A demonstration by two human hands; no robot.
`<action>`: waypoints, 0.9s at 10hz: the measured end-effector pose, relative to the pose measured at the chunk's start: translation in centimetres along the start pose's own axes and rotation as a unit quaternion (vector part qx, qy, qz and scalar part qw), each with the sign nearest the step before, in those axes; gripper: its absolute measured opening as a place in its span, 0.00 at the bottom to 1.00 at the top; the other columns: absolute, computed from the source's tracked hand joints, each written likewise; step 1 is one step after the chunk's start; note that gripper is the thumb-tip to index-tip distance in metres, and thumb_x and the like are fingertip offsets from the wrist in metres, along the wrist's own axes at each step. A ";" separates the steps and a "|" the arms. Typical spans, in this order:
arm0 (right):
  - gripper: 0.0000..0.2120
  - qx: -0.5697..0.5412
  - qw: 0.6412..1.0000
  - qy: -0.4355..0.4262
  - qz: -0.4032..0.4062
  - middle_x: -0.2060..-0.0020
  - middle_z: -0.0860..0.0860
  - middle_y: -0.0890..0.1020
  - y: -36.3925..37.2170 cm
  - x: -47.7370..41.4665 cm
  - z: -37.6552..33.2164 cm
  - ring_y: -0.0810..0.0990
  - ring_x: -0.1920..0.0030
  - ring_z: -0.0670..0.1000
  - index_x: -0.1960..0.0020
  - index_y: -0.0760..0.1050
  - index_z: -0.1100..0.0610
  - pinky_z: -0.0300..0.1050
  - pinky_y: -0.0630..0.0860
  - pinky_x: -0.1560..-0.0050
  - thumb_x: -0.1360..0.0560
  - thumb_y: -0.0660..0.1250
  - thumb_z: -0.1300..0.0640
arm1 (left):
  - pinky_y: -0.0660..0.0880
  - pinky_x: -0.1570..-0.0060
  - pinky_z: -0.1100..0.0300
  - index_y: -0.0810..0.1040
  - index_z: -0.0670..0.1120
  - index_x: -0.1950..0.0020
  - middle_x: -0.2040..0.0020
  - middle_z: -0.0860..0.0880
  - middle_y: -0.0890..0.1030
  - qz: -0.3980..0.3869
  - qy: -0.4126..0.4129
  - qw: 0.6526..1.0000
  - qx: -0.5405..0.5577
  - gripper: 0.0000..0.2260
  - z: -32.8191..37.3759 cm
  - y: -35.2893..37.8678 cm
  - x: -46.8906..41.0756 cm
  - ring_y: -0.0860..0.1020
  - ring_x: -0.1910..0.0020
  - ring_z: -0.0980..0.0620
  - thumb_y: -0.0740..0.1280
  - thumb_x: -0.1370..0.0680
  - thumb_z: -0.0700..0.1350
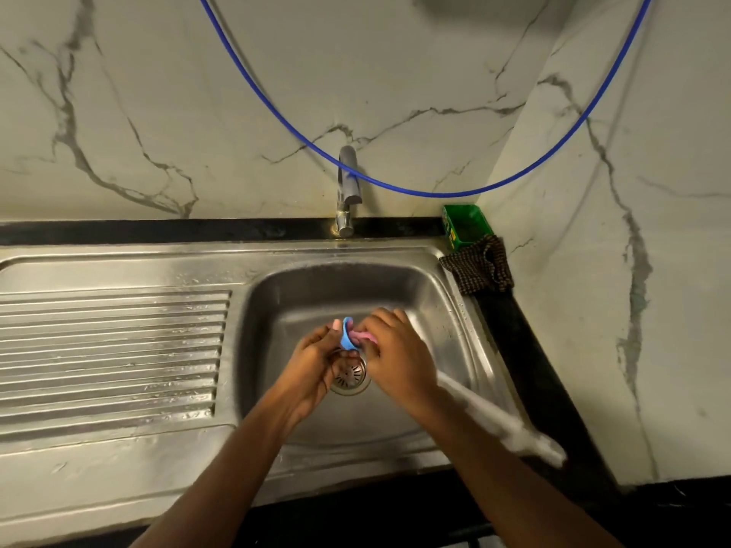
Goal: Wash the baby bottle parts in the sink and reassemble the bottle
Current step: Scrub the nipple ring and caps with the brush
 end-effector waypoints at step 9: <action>0.08 -0.428 0.818 0.340 -0.178 0.59 0.59 0.82 -1.1 -2.3 -3.2 0.76 0.66 0.52 0.50 0.80 0.59 0.39 0.67 0.76 0.26 0.68 0.56 | 0.79 0.52 0.60 0.74 0.39 0.35 0.45 0.43 0.83 -0.047 0.170 0.967 -0.183 0.15 2.7 -2.6 2.6 0.83 0.48 0.49 0.65 0.22 0.37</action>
Point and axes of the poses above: each hand's wrist, its own x-axis away from the middle knuckle, its own y-axis out of the palm, z = x × y, the point moved 1 cm from there along -x, towards the middle knuckle
